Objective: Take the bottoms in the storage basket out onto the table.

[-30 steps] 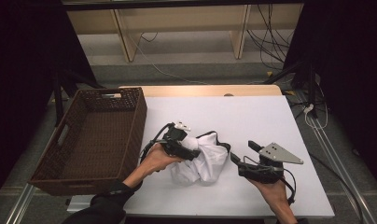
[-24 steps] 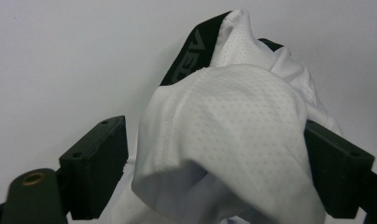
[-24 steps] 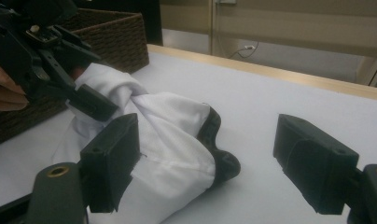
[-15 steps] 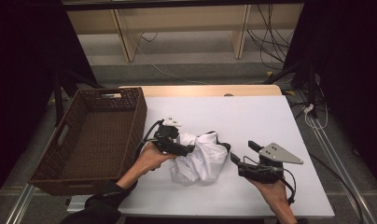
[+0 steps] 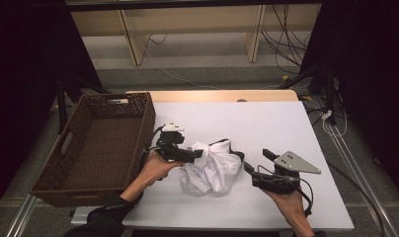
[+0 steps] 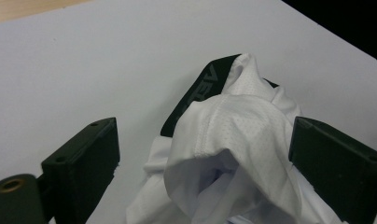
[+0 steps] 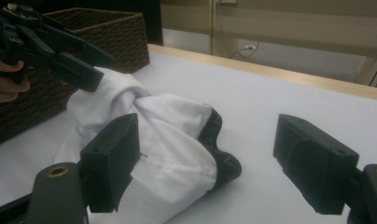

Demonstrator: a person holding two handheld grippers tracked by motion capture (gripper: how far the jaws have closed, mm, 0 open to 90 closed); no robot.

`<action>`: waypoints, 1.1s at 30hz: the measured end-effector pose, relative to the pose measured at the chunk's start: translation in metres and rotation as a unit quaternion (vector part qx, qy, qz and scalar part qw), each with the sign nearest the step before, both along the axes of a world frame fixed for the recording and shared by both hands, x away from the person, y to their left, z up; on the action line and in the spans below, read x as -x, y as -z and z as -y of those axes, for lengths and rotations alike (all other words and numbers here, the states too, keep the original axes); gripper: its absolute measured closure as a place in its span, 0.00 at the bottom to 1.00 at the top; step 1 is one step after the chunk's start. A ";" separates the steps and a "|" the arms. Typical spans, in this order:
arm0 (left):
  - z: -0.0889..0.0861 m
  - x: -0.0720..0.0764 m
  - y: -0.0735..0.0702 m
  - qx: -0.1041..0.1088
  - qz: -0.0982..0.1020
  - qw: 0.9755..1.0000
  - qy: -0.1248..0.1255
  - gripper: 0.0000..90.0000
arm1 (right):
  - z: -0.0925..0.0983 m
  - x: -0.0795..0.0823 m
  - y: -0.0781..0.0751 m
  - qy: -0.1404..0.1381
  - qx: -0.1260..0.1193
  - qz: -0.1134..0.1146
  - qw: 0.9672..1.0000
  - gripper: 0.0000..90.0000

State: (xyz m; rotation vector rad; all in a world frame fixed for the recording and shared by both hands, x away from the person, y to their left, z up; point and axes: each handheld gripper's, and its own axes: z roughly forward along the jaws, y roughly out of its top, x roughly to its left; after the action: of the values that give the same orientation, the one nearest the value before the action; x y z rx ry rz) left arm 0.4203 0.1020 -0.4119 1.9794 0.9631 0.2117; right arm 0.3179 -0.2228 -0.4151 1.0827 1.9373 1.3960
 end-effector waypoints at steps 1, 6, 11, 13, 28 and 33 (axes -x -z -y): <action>-0.001 0.000 0.000 0.002 0.002 1.000 0.001 0.09 | 0.000 0.000 0.000 0.000 0.000 0.000 1.000 0.26; -0.005 0.004 -0.002 0.010 0.011 1.000 -0.001 0.09 | 0.000 0.000 0.000 0.000 0.001 -0.001 1.000 0.26; -0.010 0.008 -0.002 0.021 0.021 1.000 -0.006 0.09 | 0.000 0.000 0.000 0.001 0.000 0.000 1.000 0.26; -0.011 0.010 -0.002 0.024 0.025 0.999 -0.007 0.09 | 0.000 0.000 0.000 0.001 0.000 0.000 1.000 0.26; -0.017 0.031 -0.002 0.065 0.073 0.995 -0.007 0.09 | 0.000 0.001 0.000 0.000 0.000 0.000 1.000 0.26; -0.017 0.038 -0.001 0.074 0.081 0.994 -0.008 0.09 | -0.001 0.001 0.000 -0.002 0.000 -0.001 1.000 0.26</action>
State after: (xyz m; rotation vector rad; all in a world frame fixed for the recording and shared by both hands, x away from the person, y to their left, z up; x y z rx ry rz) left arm 0.3827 0.1194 -0.4110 1.7898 0.8643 0.2970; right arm 0.3168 -0.2214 -0.4153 1.0808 1.9414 1.3975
